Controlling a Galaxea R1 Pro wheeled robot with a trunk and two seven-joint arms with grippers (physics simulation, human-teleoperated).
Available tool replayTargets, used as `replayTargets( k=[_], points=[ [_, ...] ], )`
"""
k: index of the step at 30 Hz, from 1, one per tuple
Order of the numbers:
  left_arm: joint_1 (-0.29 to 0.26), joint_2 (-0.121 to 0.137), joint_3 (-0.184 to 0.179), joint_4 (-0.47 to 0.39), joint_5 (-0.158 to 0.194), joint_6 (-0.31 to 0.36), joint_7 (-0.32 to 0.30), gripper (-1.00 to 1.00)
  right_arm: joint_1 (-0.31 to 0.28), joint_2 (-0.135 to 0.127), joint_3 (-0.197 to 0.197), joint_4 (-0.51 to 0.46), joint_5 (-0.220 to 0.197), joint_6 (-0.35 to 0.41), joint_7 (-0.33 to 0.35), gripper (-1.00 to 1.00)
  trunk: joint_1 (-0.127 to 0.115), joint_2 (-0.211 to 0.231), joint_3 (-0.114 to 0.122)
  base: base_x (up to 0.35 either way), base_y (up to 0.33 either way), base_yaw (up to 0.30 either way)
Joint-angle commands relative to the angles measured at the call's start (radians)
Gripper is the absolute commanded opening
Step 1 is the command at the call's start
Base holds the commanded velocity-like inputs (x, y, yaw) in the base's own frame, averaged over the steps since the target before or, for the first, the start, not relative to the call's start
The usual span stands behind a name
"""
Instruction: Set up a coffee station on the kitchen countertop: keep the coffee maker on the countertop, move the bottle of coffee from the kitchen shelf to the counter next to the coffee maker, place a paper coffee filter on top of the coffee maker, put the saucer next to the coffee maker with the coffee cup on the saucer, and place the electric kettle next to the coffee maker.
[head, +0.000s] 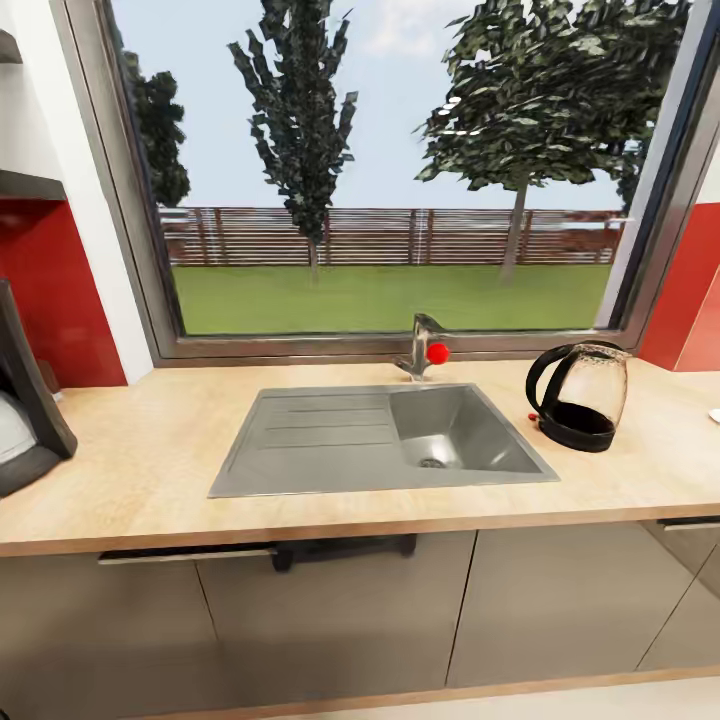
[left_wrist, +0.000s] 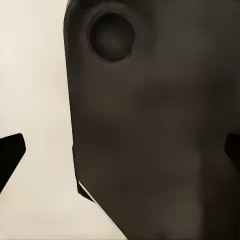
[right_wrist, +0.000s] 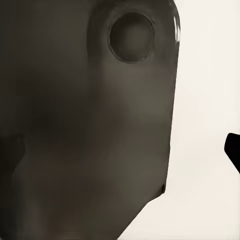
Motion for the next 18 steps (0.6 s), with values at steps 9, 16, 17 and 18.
replayTargets(
  k=[9,16,17,18],
  points=[
    [0.003,-0.005,0.004,-0.003,0.003,-0.003,-0.001,1.0,-0.003,0.032,-0.001,-0.051,0.001,-0.013,0.004,1.0,0.0,0.0,0.0,0.0,0.0,0.0],
    [0.003,-0.005,0.005,-0.003,0.003,-0.003,-0.002,1.0,-0.003,0.032,-0.003,-0.09,0.0,-0.014,0.004,1.0,0.0,0.0,0.0,0.0,0.0,0.168],
    [0.003,-0.005,0.005,-0.003,0.003,-0.003,-0.002,1.0,-0.003,0.032,-0.003,-0.093,0.0,-0.014,0.004,1.0,0.0,0.0,0.0,0.0,0.0,0.262],
    [0.003,-0.005,0.005,-0.003,0.003,-0.003,-0.002,1.0,-0.003,0.032,-0.003,-0.094,0.0,-0.014,0.004,1.0,0.0,0.0,0.0,0.0,0.0,0.267]
  ],
)
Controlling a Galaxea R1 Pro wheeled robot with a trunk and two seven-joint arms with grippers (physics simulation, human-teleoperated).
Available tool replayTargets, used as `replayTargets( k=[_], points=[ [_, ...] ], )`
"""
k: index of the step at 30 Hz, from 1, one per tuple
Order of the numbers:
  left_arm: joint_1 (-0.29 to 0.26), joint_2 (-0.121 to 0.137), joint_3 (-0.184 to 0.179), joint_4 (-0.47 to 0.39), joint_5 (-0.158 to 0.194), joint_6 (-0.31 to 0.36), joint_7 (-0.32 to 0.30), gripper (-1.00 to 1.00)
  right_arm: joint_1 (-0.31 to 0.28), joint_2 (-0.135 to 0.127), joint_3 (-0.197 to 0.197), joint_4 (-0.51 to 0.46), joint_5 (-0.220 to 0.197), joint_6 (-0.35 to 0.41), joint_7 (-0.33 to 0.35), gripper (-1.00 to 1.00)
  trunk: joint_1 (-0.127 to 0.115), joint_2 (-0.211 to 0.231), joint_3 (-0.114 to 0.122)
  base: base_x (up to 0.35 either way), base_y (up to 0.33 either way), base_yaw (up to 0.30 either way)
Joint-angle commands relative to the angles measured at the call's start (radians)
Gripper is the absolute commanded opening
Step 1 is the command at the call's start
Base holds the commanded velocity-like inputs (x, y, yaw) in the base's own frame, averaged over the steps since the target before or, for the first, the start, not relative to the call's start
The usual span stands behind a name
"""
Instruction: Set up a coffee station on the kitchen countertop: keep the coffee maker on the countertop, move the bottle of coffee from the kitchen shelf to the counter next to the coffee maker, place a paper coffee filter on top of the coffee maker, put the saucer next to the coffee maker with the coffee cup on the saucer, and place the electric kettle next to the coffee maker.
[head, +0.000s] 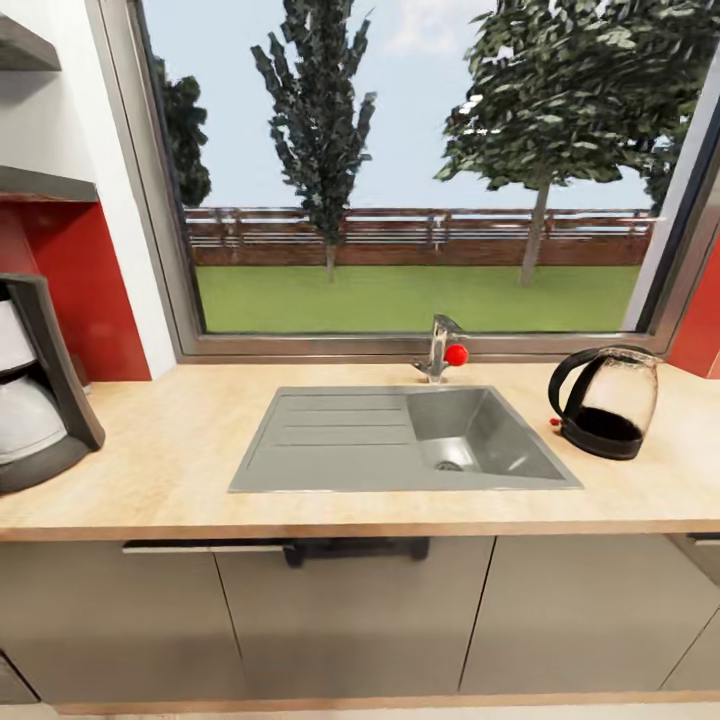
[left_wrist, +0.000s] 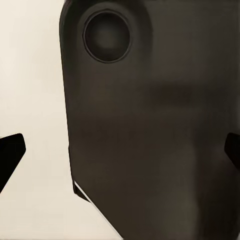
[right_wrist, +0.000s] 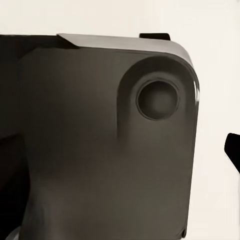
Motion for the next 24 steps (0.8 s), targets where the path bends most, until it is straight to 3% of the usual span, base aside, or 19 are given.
replayTargets(
  k=[1,15,24],
  points=[
    [0.0,0.0,0.0,0.0,0.0,0.0,0.0,1.0,0.0,0.0,0.0,-0.001,0.0,-0.001,0.0,1.0,0.0,0.0,-0.001,0.0,0.0,0.27],
    [0.0,0.0,-0.003,0.0,0.002,0.001,-0.002,1.0,0.0,0.002,0.001,-0.003,0.0,-0.001,0.001,1.0,0.0,0.0,-0.009,0.0,0.0,0.275],
    [0.0,-0.001,-0.003,0.0,0.002,0.003,-0.002,1.0,0.0,0.002,0.001,-0.003,0.0,-0.001,0.001,1.0,-0.035,0.063,0.014,0.0,0.0,0.275]
  ],
)
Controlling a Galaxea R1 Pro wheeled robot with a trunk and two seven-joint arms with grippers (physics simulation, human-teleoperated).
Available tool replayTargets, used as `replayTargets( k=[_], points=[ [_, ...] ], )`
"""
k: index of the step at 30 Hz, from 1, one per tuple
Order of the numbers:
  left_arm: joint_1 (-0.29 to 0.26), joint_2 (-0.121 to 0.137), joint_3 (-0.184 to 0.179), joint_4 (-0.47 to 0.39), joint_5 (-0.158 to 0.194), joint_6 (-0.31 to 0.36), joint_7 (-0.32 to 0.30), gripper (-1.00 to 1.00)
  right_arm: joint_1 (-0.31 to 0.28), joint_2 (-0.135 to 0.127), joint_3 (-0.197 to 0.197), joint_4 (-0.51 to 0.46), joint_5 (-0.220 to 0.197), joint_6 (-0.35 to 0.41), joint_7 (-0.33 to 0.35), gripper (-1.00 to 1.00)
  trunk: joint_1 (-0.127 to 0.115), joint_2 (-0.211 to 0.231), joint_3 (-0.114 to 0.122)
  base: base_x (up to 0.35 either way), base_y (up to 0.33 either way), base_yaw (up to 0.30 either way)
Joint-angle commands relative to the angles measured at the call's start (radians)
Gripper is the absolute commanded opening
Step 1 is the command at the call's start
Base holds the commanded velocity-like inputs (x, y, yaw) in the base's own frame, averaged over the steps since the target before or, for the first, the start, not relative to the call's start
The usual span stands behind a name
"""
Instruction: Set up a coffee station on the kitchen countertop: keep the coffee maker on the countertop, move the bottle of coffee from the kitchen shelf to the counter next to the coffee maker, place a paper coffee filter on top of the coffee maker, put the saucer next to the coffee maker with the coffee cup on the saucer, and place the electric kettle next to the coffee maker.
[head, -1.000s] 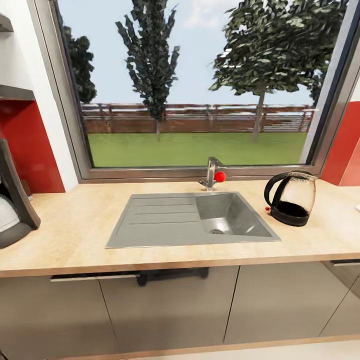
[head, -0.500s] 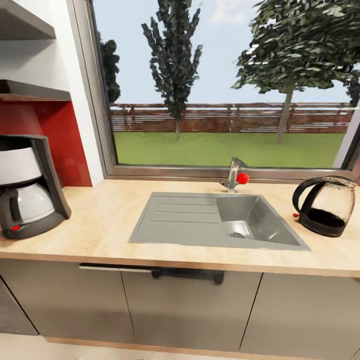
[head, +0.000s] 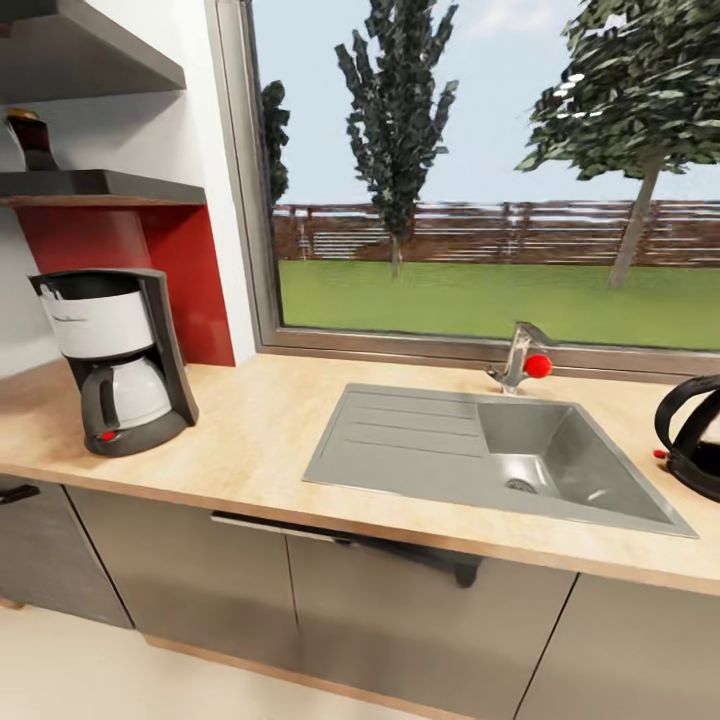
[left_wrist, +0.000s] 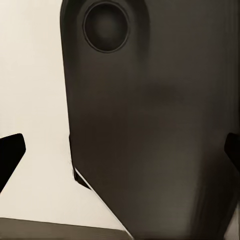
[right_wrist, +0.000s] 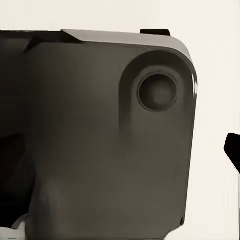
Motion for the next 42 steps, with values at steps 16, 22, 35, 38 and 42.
replayTargets(
  k=[16,22,35,38,42],
  points=[
    [0.0,0.002,0.0,0.0,0.0,0.0,0.0,1.0,0.0,0.0,0.001,0.0,0.0,-0.001,0.0,1.0,-0.061,0.112,0.039,0.0,0.0,0.276],
    [0.0,0.004,0.0,-0.002,0.0,0.0,0.0,1.0,0.0,0.0,0.001,0.0,0.0,-0.002,0.0,1.0,-0.084,0.154,0.054,0.0,0.0,0.273],
    [0.0,0.004,0.0,-0.002,0.002,-0.002,0.0,1.0,0.0,0.0,0.003,0.001,0.003,-0.011,-0.006,1.0,-0.134,0.245,0.093,0.0,0.0,0.045],
    [0.0,0.004,0.0,-0.002,0.016,-0.002,0.0,1.0,0.0,-0.003,0.003,0.001,0.004,-0.013,-0.008,1.0,-0.146,0.266,0.102,0.0,0.0,0.0],
    [0.0,0.005,0.0,-0.002,0.027,-0.002,0.0,1.0,0.0,-0.006,0.003,0.001,0.004,-0.013,-0.009,1.0,-0.161,0.294,0.114,0.0,0.0,0.0]
  ],
)
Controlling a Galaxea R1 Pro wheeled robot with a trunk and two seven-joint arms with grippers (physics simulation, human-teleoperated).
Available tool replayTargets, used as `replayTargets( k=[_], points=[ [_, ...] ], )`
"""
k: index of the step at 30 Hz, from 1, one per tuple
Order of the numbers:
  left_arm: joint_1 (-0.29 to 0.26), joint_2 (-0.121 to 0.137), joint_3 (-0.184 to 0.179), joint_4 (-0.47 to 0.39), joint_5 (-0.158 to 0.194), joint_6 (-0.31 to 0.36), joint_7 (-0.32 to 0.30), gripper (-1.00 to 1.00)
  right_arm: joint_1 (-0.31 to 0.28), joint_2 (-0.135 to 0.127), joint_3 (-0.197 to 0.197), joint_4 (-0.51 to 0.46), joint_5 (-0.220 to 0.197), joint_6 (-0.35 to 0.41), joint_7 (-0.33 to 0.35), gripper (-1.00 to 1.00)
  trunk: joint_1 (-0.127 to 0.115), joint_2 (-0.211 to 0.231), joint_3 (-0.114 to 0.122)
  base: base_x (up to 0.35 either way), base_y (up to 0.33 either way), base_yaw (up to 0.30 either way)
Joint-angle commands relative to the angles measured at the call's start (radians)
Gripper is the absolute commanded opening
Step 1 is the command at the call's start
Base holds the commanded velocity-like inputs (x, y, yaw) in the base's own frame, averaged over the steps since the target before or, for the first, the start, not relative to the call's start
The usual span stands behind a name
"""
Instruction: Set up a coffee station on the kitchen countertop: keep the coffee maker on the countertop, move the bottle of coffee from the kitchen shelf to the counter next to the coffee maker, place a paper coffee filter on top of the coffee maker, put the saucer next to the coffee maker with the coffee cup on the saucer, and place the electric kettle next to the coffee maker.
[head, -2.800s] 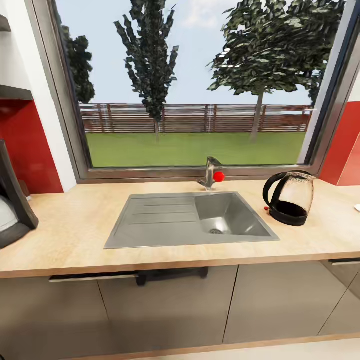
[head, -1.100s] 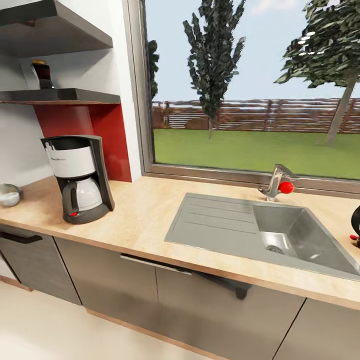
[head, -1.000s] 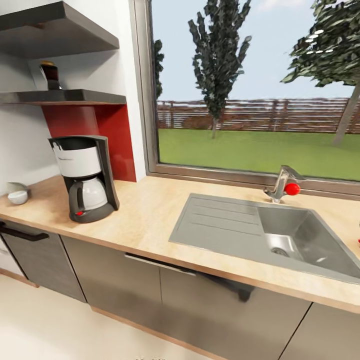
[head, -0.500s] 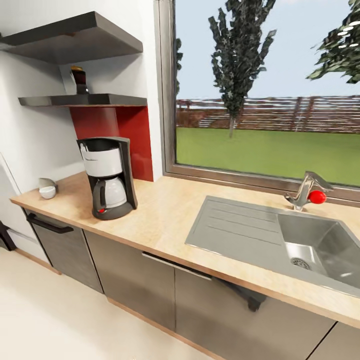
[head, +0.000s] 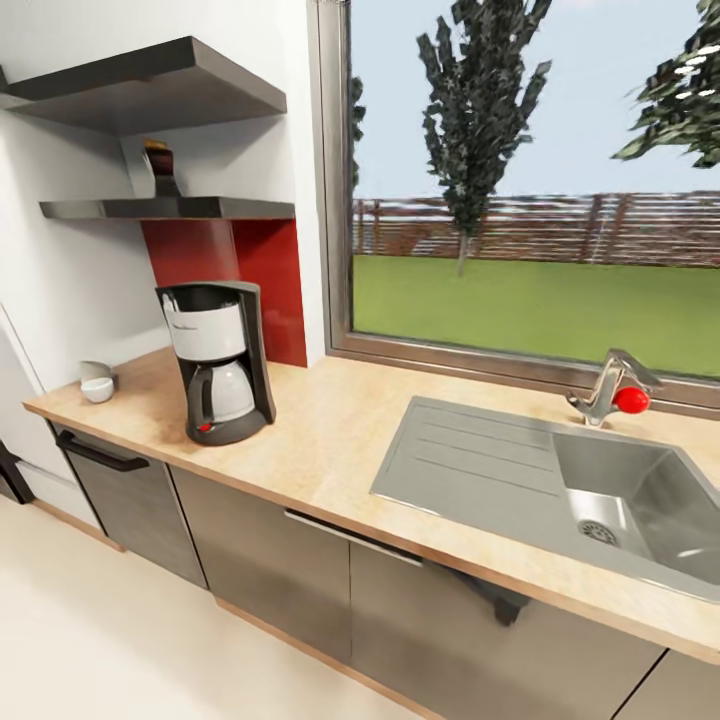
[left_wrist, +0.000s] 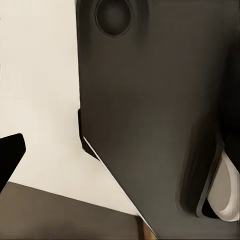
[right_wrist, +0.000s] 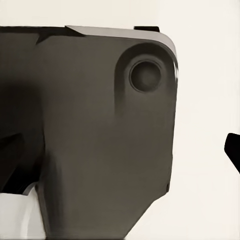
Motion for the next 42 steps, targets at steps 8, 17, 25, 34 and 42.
replayTargets(
  k=[8,17,25,34,42],
  points=[
    [-0.001,-0.002,0.0,-0.002,0.005,-0.003,-0.001,1.0,0.0,0.001,-0.001,-0.001,-0.001,-0.003,-0.001,1.0,-0.031,0.056,0.024,0.0,0.0,0.0],
    [-0.001,-0.001,0.0,-0.002,0.005,-0.003,0.0,1.0,0.0,0.001,-0.001,0.0,0.0,-0.003,-0.001,1.0,-0.065,0.119,0.053,0.0,0.0,0.0],
    [-0.001,-0.003,0.0,-0.001,0.005,-0.003,0.0,1.0,0.0,0.001,-0.001,-0.001,-0.001,-0.003,-0.001,1.0,-0.096,0.175,0.078,0.0,0.0,0.0],
    [-0.001,-0.003,0.0,-0.002,0.005,-0.002,0.0,1.0,0.0,0.001,-0.001,0.0,0.0,-0.003,-0.001,1.0,-0.13,0.238,0.106,0.0,0.0,0.0],
    [0.0,-0.002,0.0,-0.001,0.005,-0.002,0.0,1.0,0.0,0.001,-0.001,-0.001,0.0,-0.003,-0.001,1.0,-0.161,0.294,0.131,0.0,0.0,0.0]
  ],
)
